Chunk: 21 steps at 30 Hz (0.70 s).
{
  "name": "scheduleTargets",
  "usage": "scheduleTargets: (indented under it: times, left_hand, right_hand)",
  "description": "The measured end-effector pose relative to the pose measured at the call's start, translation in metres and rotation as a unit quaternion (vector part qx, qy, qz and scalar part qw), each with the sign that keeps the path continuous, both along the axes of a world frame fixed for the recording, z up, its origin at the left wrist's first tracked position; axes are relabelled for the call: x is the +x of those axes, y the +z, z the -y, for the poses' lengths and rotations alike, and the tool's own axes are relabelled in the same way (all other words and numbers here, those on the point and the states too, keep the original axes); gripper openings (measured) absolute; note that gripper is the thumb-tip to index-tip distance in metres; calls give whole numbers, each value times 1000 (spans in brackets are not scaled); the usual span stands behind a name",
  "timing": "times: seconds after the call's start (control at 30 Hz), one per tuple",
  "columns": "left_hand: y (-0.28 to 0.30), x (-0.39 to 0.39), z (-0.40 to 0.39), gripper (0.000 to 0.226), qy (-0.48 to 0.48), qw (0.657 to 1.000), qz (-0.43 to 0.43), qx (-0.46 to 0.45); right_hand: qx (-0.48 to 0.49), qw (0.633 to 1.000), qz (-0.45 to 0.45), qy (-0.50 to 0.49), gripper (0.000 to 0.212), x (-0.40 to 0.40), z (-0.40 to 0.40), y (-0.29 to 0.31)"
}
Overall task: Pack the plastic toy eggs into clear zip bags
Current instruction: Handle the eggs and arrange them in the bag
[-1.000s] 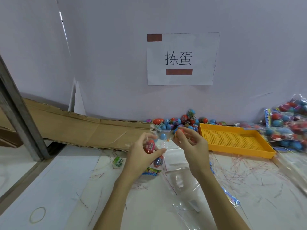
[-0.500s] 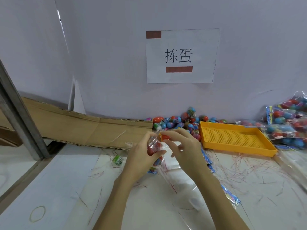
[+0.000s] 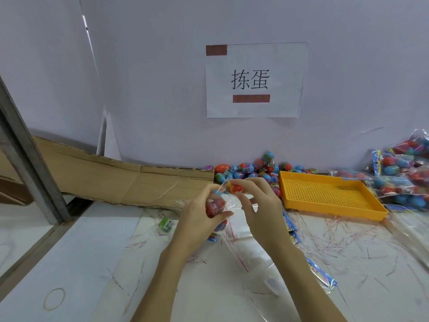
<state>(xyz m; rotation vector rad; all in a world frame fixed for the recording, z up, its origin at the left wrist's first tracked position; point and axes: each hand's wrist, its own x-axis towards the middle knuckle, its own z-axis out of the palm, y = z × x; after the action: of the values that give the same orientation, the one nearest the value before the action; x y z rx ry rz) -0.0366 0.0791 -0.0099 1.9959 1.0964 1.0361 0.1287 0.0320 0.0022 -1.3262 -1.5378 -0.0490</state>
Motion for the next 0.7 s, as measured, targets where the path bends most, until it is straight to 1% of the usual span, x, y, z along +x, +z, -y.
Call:
scheduleTargets:
  times: [0.07, 0.13, 0.2, 0.3, 0.43, 0.5, 0.6, 0.7]
  left_hand:
    - [-1, 0, -2, 63, -9, 1000, 6, -1]
    - [-1, 1, -2, 63, -12, 1000, 14, -5]
    - [1, 1, -1, 62, -14, 1000, 19, -4]
    - [2, 2, 0, 59, -13, 1000, 26, 0]
    - [3, 1, 1, 58, -12, 1000, 20, 14]
    - [4, 2, 2, 58, -16, 1000, 11, 22]
    - [1, 2, 1, 57, -13, 1000, 0, 24]
    - [-2, 3, -1, 57, -32, 999, 8, 18]
  right_hand:
    - [5, 1000, -13, -12, 28, 2, -1, 1]
    - [-16, 1000, -22, 14, 29, 5, -1, 1]
    - [-40, 998, -10, 40, 31, 7, 0, 2]
    - [-45, 997, 3, 60, 36, 8, 3, 5]
    - [-84, 993, 31, 70, 37, 12, 5, 7]
    - [-102, 991, 25, 87, 38, 11, 6, 7]
    - [-113, 988, 7, 104, 32, 8, 8, 7]
    - [-104, 990, 18, 94, 27, 6, 6, 5]
